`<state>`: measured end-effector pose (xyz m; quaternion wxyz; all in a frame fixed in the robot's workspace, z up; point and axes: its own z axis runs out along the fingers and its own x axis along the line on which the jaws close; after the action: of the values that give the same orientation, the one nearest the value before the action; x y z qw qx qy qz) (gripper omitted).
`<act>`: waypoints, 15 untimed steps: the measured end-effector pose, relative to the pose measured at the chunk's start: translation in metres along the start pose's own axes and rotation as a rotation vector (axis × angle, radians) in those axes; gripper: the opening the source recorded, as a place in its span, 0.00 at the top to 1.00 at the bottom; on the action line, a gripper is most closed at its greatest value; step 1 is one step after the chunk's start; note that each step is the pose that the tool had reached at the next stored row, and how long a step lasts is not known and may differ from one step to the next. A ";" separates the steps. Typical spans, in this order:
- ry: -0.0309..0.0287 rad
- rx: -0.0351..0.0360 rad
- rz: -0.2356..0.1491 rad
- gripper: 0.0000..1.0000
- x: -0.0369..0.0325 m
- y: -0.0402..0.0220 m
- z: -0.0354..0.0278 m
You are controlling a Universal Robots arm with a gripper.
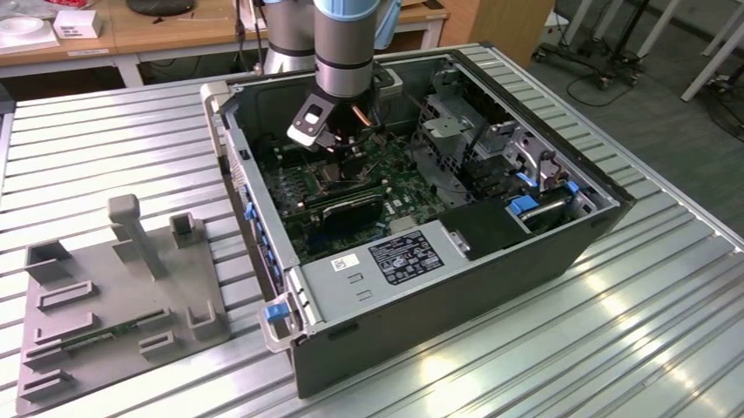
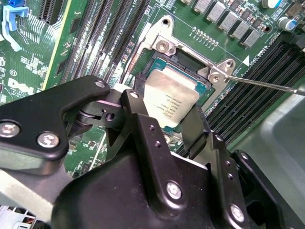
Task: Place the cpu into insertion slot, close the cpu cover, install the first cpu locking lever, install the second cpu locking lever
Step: 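Place the cpu into insertion slot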
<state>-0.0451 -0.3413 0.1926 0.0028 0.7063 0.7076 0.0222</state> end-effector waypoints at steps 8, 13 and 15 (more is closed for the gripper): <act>-0.0003 0.0002 0.000 0.46 -0.0001 -0.0001 0.0006; -0.0001 0.0001 0.000 0.46 0.0000 -0.0001 0.0008; -0.0001 0.0001 0.000 0.46 0.0000 -0.0001 0.0009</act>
<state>-0.0452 -0.3413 0.1916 0.0028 0.7063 0.7076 0.0221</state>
